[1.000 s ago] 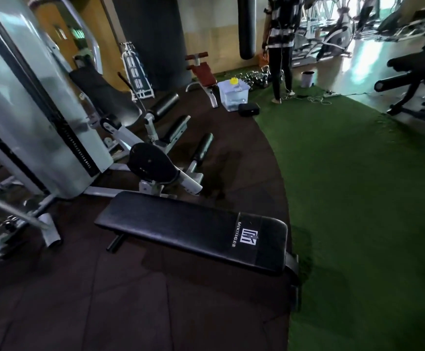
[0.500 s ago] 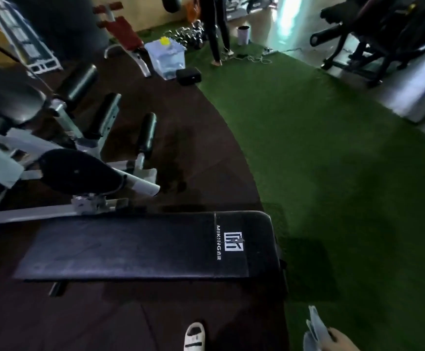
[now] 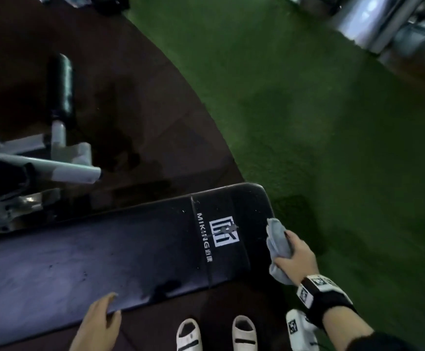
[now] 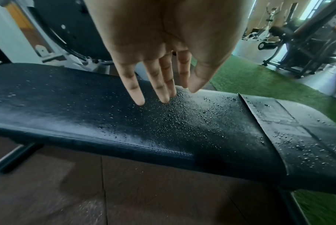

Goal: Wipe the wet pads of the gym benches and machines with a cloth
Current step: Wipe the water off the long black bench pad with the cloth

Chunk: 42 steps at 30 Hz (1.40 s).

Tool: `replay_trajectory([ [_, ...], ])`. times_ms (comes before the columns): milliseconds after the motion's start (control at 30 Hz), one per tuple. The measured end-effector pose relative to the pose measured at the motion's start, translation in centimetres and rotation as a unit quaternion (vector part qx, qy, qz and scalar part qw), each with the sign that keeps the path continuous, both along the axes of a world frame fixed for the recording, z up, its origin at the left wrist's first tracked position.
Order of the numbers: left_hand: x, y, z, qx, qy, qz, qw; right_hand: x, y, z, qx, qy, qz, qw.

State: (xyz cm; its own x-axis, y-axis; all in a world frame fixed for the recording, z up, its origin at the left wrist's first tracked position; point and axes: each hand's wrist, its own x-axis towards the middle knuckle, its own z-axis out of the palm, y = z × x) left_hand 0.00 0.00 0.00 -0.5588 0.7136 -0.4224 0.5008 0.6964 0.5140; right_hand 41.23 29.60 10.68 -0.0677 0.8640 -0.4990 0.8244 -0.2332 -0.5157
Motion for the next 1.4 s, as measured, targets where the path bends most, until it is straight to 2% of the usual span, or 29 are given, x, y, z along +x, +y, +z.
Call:
replay_trajectory([
  [67,1.6,3.3,2.6,-0.017,0.013,0.014,1.000,-1.0,1.4,-2.7,0.034,-0.017,0.005,0.999],
  [100,1.9,4.5,2.2,-0.011,0.055,-0.014,0.998,-1.5,2.0,-4.1,0.060,-0.025,0.006,0.998],
  [167,1.9,5.8,1.0,-0.051,0.054,-0.034,0.997,-2.2,2.9,-6.8,0.100,-0.043,0.019,0.994],
  [267,1.9,7.4,-1.3,-0.103,0.074,-0.045,0.991,-2.2,2.5,-10.3,0.122,-0.136,0.077,0.980],
  [367,2.6,8.2,-2.5,-0.155,0.083,-0.028,0.984,-1.3,1.1,-13.0,0.157,-0.214,0.135,0.955],
  [467,3.3,8.1,-3.5,-0.141,0.080,-0.006,0.987,-0.5,0.6,-14.7,0.183,-0.218,0.141,0.948],
  [633,4.2,8.2,-3.8,-0.143,0.069,0.005,0.987,-0.9,2.2,-16.2,0.180,-0.207,0.137,0.952],
  [767,4.1,8.1,-3.6,-0.154,0.064,0.002,0.986,-4.3,3.1,-16.0,0.172,-0.225,0.125,0.951],
  [933,4.1,8.4,-3.3,-0.155,0.055,-0.002,0.986,-6.9,0.2,-15.2,0.202,-0.185,0.279,0.920],
  [1033,4.0,8.4,-3.1,-0.157,0.057,-0.005,0.986,-3.7,-2.4,-15.2,0.206,-0.152,0.356,0.899],
  [1100,4.0,8.5,-3.0,-0.161,0.056,-0.007,0.985,-0.7,-3.4,-15.2,0.197,-0.158,0.376,0.892],
  [1167,4.1,8.6,-2.8,-0.167,0.056,-0.010,0.984,1.8,-3.5,-15.0,0.173,-0.178,0.347,0.904],
  [1267,4.1,8.7,-2.8,-0.173,0.057,-0.015,0.983,3.3,-2.0,-14.8,0.140,-0.210,0.259,0.932],
  [1400,4.1,8.7,-2.7,-0.174,0.051,-0.014,0.983,0.4,2.2,-15.2,0.151,-0.252,0.159,0.943],
])
